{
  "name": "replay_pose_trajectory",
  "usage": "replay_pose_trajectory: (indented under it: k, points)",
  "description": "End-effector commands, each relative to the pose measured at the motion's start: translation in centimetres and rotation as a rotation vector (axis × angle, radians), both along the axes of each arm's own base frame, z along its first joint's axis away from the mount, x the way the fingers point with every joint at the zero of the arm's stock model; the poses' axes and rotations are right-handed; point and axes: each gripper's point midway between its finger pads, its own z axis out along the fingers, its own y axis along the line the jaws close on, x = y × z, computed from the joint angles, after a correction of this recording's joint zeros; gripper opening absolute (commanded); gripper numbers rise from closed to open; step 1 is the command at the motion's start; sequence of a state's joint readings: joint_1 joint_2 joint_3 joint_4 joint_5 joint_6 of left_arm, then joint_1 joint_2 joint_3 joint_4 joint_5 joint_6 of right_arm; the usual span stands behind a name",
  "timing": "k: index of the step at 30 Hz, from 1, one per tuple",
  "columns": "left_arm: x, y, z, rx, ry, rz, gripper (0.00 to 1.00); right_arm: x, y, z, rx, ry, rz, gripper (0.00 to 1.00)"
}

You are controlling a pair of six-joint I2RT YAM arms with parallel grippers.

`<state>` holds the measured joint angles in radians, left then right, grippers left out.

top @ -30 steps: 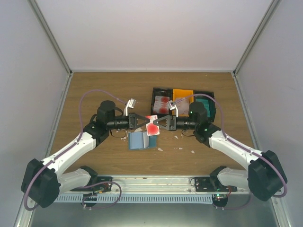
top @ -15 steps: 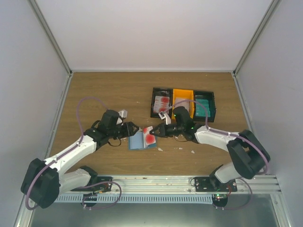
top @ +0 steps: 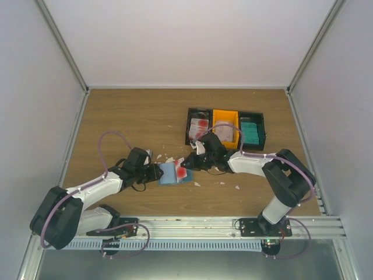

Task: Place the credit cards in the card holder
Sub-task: Insert the credit card into the card holder.

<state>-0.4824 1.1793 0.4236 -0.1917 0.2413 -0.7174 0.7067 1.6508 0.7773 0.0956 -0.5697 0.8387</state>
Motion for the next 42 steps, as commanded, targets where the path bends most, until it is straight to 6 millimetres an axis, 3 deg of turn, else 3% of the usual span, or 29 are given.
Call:
replay_pose_trajectory:
  k: [1,12,20,26,35,40,42]
  points:
    - [0.9,-0.1,0.5,-0.015,-0.068,0.004,0.40,1.1,0.9,-0.2,-0.005,0.005,-0.071,0.01]
    - [-0.1,0.0,-1.3,0.021,-0.042,-0.072,0.29,1.6,3.0,-1.6,0.052,0.044,-0.109,0.01]
    - [-0.4,0.2,-1.1,0.010,-0.064,-0.065,0.25,1.4,1.8,-4.5,-0.042,0.060,-0.135,0.01]
    - [-0.4,0.2,-0.9,0.010,-0.075,-0.068,0.21,1.2,0.8,-4.2,-0.055,0.033,-0.172,0.01]
    - [-0.7,-0.1,-1.0,-0.001,-0.066,-0.090,0.21,-1.1,2.0,-6.2,-0.079,0.084,-0.107,0.01]
    - [-0.9,0.3,-1.6,0.015,-0.053,-0.082,0.14,-1.8,1.5,-6.9,-0.094,0.091,-0.120,0.01]
    - [-1.0,0.5,-1.7,0.024,-0.054,-0.078,0.12,-1.6,1.5,-6.2,-0.076,0.068,-0.119,0.00]
